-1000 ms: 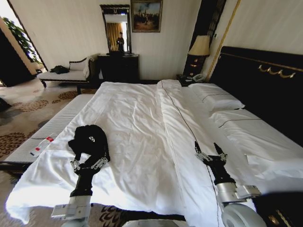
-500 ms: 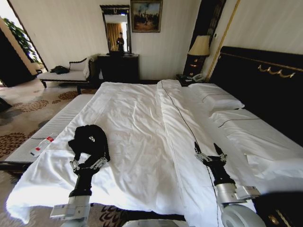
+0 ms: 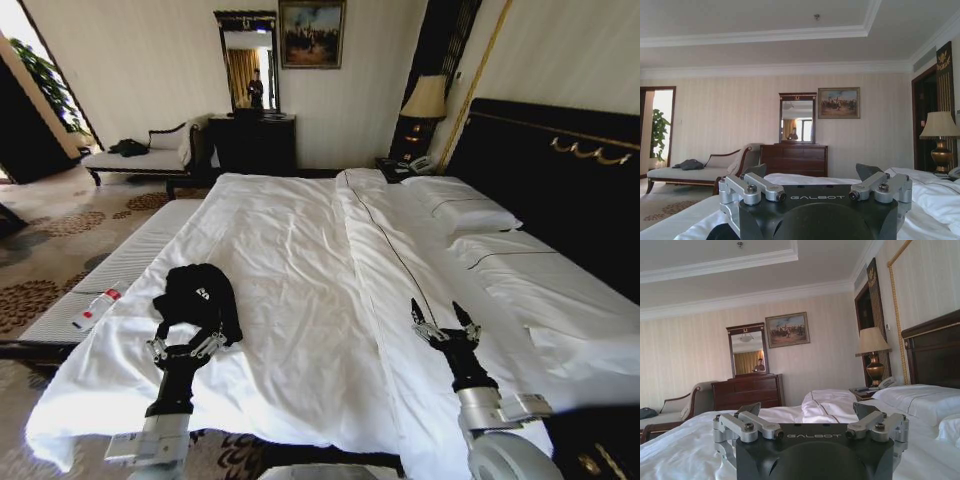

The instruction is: Fold the clothes on the bed.

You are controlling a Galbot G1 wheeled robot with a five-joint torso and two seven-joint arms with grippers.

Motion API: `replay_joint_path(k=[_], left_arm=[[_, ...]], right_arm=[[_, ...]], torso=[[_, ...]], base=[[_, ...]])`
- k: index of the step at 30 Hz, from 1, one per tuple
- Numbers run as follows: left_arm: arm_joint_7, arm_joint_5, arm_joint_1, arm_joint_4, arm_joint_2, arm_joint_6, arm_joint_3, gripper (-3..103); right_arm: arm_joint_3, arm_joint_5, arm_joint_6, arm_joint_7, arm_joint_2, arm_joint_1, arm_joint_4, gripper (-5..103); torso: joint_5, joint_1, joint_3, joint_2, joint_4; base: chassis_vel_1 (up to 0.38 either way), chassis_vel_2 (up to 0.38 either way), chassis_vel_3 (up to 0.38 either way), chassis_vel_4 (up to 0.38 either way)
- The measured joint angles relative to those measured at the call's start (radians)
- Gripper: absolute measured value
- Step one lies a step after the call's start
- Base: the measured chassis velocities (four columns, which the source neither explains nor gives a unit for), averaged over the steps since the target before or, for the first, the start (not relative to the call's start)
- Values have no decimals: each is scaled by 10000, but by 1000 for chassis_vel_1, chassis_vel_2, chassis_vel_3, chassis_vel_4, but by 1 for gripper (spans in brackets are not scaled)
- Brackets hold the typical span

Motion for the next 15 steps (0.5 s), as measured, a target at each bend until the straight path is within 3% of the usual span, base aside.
replay_joint_path(k=[15], left_arm=[[-1,43,42,-52,-41,-41,23,100]], right_arm=[[6,35,13,-15,37,-10,14,100]], torso=[[0,0,0,0,1]], base=[[81,84,-79,-80]])
